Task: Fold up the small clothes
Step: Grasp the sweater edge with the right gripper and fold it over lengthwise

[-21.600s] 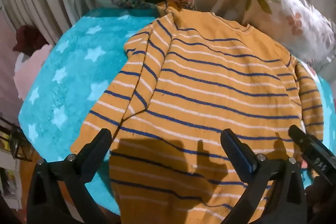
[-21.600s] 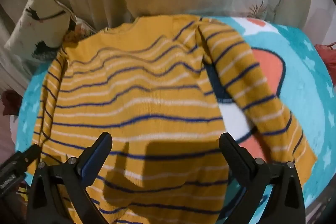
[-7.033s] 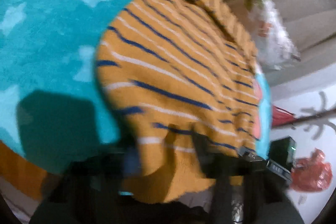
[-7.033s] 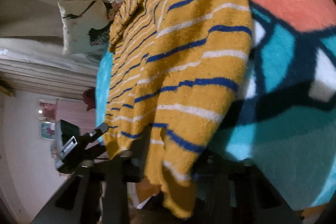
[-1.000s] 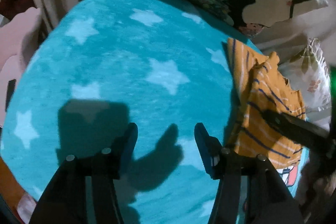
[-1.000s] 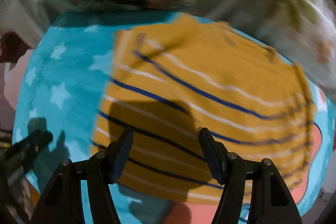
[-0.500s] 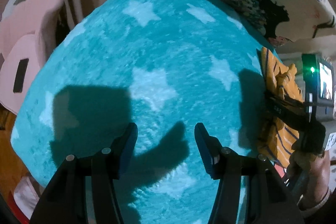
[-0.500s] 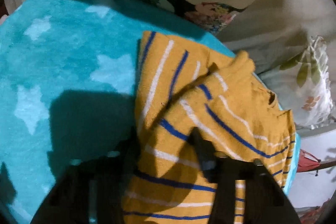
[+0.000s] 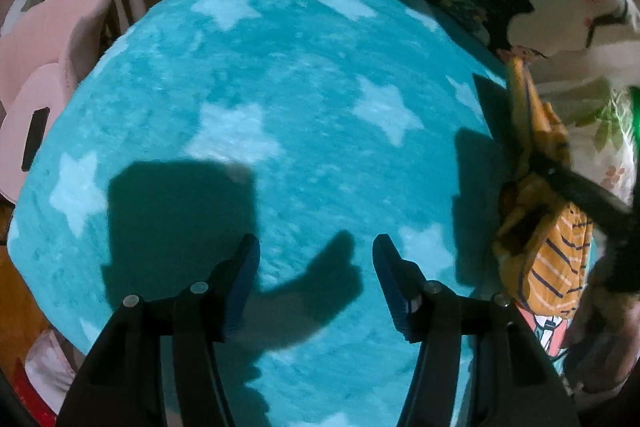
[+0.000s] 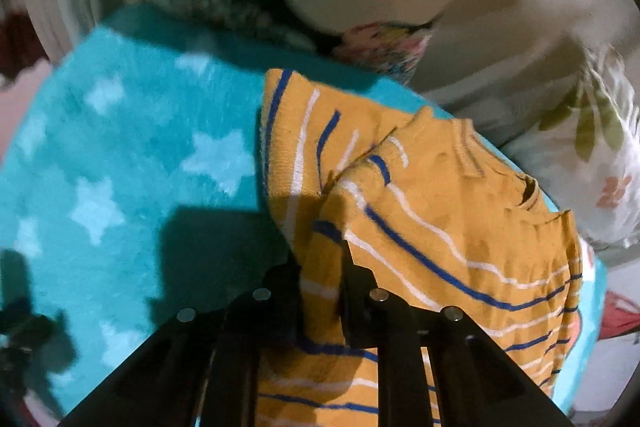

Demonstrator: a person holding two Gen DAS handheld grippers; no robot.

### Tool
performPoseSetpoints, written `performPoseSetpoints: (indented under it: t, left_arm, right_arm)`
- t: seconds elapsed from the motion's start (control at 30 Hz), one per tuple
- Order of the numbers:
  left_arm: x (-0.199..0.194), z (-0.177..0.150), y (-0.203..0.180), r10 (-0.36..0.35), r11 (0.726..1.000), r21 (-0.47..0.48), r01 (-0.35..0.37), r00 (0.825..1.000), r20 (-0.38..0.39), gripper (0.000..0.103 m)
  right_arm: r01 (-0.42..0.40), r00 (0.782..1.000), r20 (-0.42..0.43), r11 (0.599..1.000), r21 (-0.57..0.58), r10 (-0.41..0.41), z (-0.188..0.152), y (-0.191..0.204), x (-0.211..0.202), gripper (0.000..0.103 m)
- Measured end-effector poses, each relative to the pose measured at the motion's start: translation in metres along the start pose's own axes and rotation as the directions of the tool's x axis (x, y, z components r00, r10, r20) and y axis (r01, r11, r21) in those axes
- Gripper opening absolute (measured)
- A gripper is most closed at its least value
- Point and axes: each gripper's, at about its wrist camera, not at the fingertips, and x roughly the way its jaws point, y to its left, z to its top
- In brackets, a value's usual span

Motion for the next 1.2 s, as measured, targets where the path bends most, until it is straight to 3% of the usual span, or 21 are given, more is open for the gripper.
performPoseSetpoints:
  t: [0.17,0.27,0.43,0.5,0.57,0.63,0.7,0.8,0.93,1.03,1.1,1.17,1.2]
  left_arm:
    - [-0.01,-0.018,-0.042,0.01,1.0,0.027,-0.011,1.0,0.021,0.06]
    - [-0.012,-0.033,-0.077,0.011,0.998,0.055,-0.013,0.999,0.037,0.062]
    - [-0.012,-0.055,-0.133,0.008,0.994,0.113,-0.013,0.999,0.046,0.064]
    - [-0.007,-0.063,-0.151,0.01,0.991,0.13,-0.014,0.999,0.036,0.064]
    - [-0.002,-0.07,-0.166,0.009,0.989,0.145,-0.013,1.0,0.024,0.064]
    - [0.001,-0.078,-0.18,0.014,0.987,0.162,-0.017,1.0,0.017,0.064]
    - [0.003,-0.086,-0.193,0.019,0.983,0.181,-0.02,1.0,0.012,0.064]
    - [0.007,-0.093,-0.212,0.023,0.978,0.207,-0.025,1.0,0.012,0.064]
    - [0.011,-0.098,-0.232,0.026,0.971,0.236,-0.031,0.999,0.024,0.064]
    - [0.016,-0.102,-0.25,0.024,0.965,0.262,-0.03,0.999,0.023,0.064]
    - [0.02,-0.104,-0.266,0.017,0.957,0.29,-0.025,0.999,0.028,0.064]
    - [0.024,-0.105,-0.283,0.021,0.946,0.322,-0.033,0.999,0.041,0.064]
    - [0.027,-0.106,-0.292,0.025,0.942,0.333,-0.036,0.999,0.039,0.064]
  right_arm:
    - [-0.07,0.992,0.114,0.994,0.078,0.061,-0.011,-0.066,-0.052,0.015]
    - [-0.126,0.983,0.158,0.974,0.187,0.096,-0.031,-0.139,-0.072,0.013]
    - [-0.091,0.991,0.128,0.927,0.365,0.047,-0.088,-0.264,-0.06,0.011]
    - [-0.1,0.994,0.088,0.893,0.44,0.068,-0.112,-0.301,-0.04,0.011]
    - [-0.122,0.993,0.057,0.86,0.496,0.108,-0.132,-0.322,-0.023,0.011]
    - [-0.198,0.978,0.055,0.808,0.556,0.202,-0.153,-0.343,-0.002,0.012]
    - [-0.273,0.957,0.093,0.753,0.599,0.273,-0.166,-0.357,0.004,0.014]
    - [-0.337,0.938,0.157,0.702,0.628,0.31,-0.178,-0.376,-0.002,0.025]
    - [-0.291,0.957,0.196,0.737,0.61,0.216,-0.186,-0.383,-0.034,0.025]
    - [-0.358,0.931,0.272,0.75,0.555,0.243,-0.176,-0.38,-0.056,0.025]
    - [-0.449,0.892,0.31,0.733,0.511,0.33,-0.163,-0.376,-0.056,0.025]
    - [-0.54,0.841,0.317,0.684,0.49,0.437,-0.147,-0.369,-0.04,0.025]
    - [-0.557,0.83,0.305,0.675,0.483,0.467,-0.14,-0.364,-0.029,0.025]
